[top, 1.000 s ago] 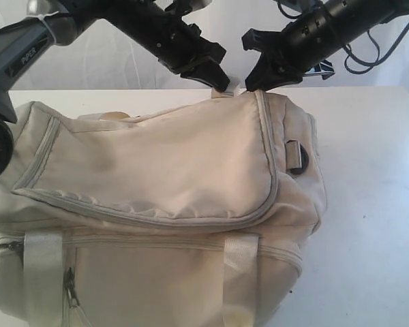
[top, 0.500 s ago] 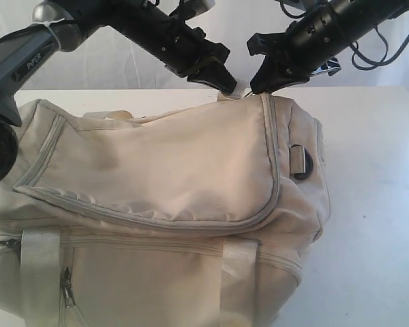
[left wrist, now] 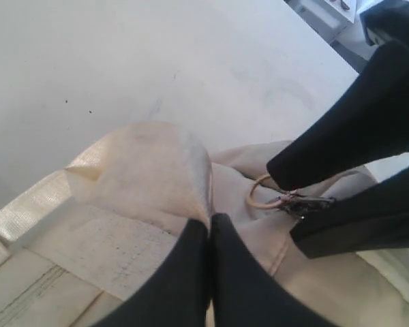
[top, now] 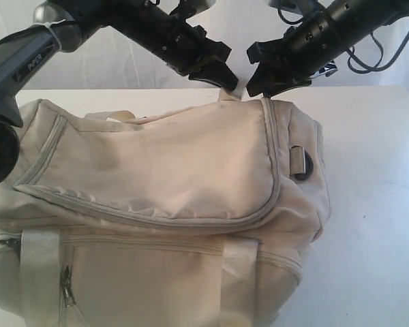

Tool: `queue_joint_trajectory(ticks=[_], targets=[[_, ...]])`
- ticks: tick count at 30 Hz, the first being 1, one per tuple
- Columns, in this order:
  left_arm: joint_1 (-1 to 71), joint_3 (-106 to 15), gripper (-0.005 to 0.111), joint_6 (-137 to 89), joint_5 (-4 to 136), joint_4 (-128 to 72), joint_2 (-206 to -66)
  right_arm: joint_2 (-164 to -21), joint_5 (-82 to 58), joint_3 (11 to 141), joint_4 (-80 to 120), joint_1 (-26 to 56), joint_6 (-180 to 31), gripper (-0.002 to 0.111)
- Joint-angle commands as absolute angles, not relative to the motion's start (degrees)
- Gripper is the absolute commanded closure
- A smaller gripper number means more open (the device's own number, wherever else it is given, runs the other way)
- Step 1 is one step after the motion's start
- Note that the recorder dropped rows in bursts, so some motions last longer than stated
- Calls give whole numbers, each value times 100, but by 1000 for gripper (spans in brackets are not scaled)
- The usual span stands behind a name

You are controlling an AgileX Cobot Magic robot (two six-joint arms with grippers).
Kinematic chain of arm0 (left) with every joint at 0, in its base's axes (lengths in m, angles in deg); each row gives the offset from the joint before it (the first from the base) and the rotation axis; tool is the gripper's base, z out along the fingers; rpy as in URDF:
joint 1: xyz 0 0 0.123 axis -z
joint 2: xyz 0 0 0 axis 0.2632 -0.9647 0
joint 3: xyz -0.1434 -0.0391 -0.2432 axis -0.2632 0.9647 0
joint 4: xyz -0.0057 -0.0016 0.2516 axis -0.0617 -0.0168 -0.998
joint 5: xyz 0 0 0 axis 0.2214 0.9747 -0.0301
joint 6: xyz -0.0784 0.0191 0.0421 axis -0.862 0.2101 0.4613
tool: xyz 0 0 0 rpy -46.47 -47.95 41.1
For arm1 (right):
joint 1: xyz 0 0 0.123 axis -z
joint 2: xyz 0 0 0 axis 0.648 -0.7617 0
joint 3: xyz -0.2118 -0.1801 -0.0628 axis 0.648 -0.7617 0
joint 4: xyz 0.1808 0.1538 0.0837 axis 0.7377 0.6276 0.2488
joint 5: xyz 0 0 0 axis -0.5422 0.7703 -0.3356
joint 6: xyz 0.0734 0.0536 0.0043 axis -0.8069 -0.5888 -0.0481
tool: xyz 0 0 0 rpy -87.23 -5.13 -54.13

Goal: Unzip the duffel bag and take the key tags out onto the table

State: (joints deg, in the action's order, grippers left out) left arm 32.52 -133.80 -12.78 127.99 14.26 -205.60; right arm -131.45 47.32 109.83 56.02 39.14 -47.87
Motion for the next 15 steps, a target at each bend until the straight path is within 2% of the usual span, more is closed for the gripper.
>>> queue_joint_trajectory(ticks=[1, 5, 10, 15], targets=[[3245, -13470, 107, -1186, 12831, 1808, -20454, -13140, 4556, 10973, 5641, 3930, -4597, 67], [3223, -13470, 107, -1153, 12831, 1808, -20453, -13273, 4332, 11078, 5562, 3930, -4529, 63], [3197, -13470, 107, -1093, 12831, 1808, -20434, -13901, 5151, 11803, 5408, 3930, -5178, 61], [3197, -13470, 107, -1080, 12831, 1808, -20434, -13946, 5435, 11900, 5606, 4201, -5332, 59]])
